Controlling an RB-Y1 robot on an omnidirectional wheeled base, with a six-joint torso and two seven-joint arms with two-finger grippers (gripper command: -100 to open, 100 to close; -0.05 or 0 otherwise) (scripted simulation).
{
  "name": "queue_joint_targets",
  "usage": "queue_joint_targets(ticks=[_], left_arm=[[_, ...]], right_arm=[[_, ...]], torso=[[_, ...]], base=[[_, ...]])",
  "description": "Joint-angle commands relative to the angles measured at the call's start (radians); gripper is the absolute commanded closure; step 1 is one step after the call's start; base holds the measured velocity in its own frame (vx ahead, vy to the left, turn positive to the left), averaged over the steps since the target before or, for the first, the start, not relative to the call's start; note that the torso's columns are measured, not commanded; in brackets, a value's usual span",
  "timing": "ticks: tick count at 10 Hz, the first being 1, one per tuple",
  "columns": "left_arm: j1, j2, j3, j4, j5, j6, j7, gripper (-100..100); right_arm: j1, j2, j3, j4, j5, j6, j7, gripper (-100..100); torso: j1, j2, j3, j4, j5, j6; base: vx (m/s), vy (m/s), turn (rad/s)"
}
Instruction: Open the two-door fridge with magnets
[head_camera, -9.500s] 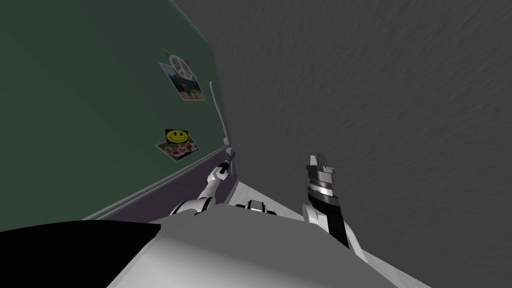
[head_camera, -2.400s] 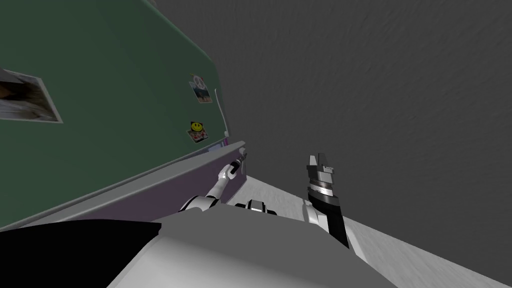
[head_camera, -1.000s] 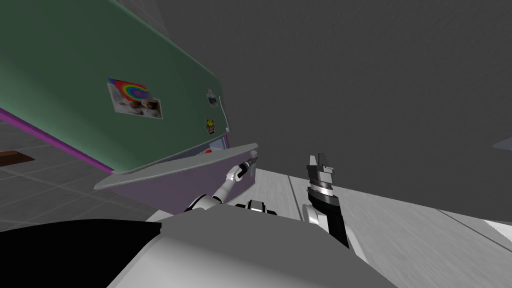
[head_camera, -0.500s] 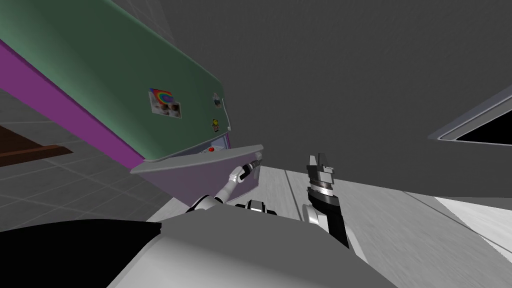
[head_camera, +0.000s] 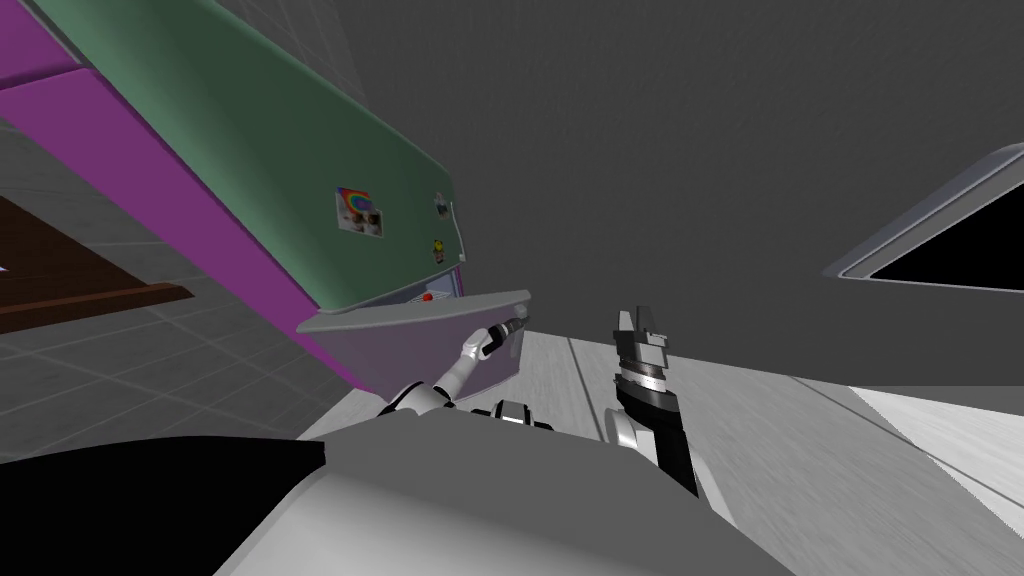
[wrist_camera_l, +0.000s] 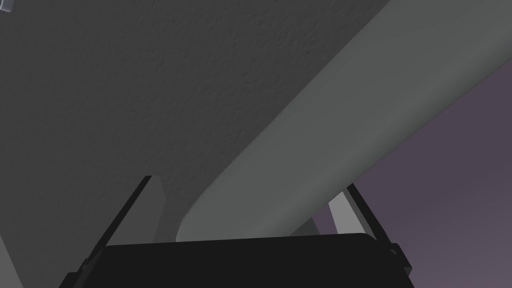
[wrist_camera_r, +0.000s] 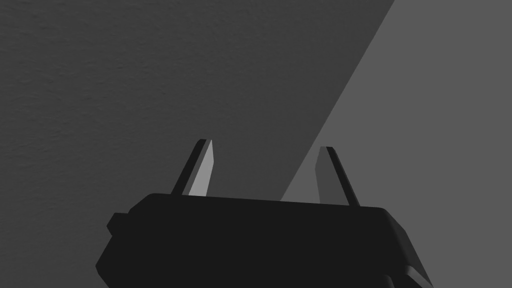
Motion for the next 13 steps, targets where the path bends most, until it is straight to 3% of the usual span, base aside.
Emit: queue_joint_targets(ticks=[1, 6, 7, 8, 13], left_arm=[[-0.039, 0.015, -0.008, -0.006, -0.032, 0.022, 0.069, -100], [-0.116, 0.040, -0.025, -0.003, -0.093, 0.056, 0.195, -100], [-0.097, 0.038, -0.020, 0.016, -0.083, 0.045, 0.168, -100], [-0.096, 0.038, -0.022, 0.020, -0.085, 0.046, 0.173, 0], [-0.085, 0.038, -0.029, 0.032, -0.088, 0.041, 0.172, 0]], right_arm=[[0.000, 0.000, 0.000, 0.000, 0.000, 0.000, 0.000, 0], [0.000, 0.000, 0.000, 0.000, 0.000, 0.000, 0.000, 0], [0.000, 0.000, 0.000, 0.000, 0.000, 0.000, 0.000, 0], [0.000, 0.000, 0.000, 0.000, 0.000, 0.000, 0.000, 0], [0.000, 0.000, 0.000, 0.000, 0.000, 0.000, 0.000, 0]], torso=[[-0.001, 0.005, 0.003, 0.001, 0.000, 0.001], [-0.002, 0.019, 0.012, 0.011, -0.001, 0.001], [-0.002, 0.020, 0.013, 0.013, -0.001, 0.000], [-0.001, 0.019, 0.012, 0.011, 0.000, 0.000], [-0.001, 0.009, 0.006, 0.003, 0.000, 0.001]], base=[[-0.015, 0.006, 0.004], [-0.045, 0.004, -0.004], [-0.014, -0.003, -0.014], [0.002, -0.003, -0.014], [0.000, -0.001, -0.005]])
